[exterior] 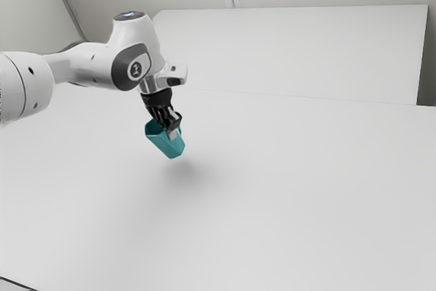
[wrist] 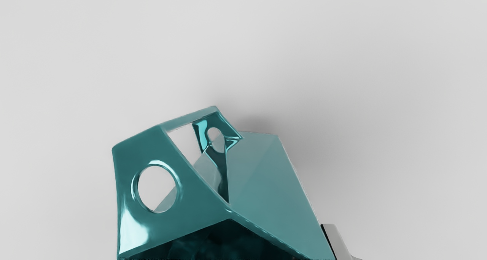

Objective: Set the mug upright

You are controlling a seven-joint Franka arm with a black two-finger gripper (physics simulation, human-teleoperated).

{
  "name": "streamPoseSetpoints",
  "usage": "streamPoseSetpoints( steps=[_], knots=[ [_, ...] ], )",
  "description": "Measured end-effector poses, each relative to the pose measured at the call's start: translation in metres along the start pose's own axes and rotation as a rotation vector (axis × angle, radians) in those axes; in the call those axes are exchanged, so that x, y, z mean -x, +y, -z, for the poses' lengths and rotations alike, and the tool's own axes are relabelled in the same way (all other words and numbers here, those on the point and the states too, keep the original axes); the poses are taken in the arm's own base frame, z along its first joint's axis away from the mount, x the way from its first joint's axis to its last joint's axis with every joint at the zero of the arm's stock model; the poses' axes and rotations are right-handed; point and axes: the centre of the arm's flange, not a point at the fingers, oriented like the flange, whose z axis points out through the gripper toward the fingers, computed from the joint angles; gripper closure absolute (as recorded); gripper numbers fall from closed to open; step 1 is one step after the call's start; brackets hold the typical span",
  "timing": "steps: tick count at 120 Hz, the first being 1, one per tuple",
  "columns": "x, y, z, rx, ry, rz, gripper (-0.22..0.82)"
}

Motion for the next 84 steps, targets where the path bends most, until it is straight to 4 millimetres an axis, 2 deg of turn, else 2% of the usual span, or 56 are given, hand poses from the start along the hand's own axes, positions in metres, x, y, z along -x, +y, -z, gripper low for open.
streamPoseSetpoints(
  steps=[23, 52, 58, 71, 84],
  knots=[
    [-0.008, -0.002, -0.044, 0.015, -0.06, 0.018, 0.78],
    [-0.011, -0.003, -0.061, 0.02, -0.082, 0.039, 0.77],
    [-0.011, -0.002, -0.061, 0.022, -0.082, 0.041, 0.7],
    [-0.011, -0.001, -0.06, 0.031, -0.077, 0.05, 0.46],
    [-0.01, 0.0, -0.048, 0.032, -0.06, 0.054, 0.27]
  ],
)
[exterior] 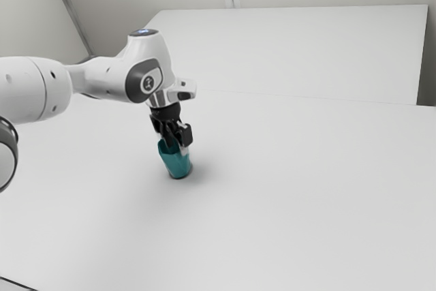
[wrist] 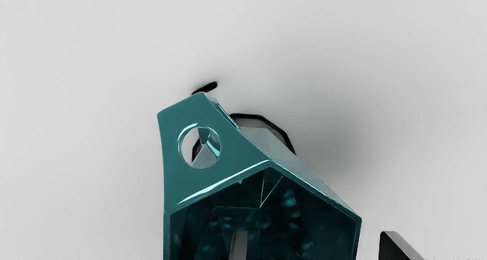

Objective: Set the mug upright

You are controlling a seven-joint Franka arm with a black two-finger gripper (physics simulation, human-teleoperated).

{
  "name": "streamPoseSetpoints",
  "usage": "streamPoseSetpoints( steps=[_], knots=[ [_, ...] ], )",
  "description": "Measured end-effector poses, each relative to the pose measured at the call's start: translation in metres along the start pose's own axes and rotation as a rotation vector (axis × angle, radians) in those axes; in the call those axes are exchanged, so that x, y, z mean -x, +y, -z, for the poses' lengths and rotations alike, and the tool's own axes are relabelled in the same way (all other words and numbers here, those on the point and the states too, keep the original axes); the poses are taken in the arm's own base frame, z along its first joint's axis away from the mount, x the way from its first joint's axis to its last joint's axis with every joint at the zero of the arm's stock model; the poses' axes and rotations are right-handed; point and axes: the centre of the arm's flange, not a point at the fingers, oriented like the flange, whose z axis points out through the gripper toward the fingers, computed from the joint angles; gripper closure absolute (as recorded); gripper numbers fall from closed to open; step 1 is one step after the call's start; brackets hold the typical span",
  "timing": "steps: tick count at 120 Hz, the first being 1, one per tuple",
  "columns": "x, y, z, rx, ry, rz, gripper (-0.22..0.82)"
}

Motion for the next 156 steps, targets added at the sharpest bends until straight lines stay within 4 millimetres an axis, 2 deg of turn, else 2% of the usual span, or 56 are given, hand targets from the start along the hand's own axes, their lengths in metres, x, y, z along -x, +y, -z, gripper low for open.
streamPoseSetpoints(
  steps=[20, 38, 49, 70, 84, 156],
  knots=[
    [0.007, 0.007, 0.046, 0.006, 0.057, 0.005, 0.13],
    [-0.001, 0.005, 0.116, 0.017, 0.125, 0.021, 0.06],
    [0.004, 0.006, 0.155, 0.012, 0.144, 0.021, 0.04],
    [0.022, 0.011, 0.196, 0.012, 0.143, 0.025, 0.02],
    [0.029, 0.013, 0.203, 0.018, 0.128, 0.031, 0.01],
    [0.035, 0.009, 0.2, 0.035, 0.089, 0.065, 0.0]
  ],
)
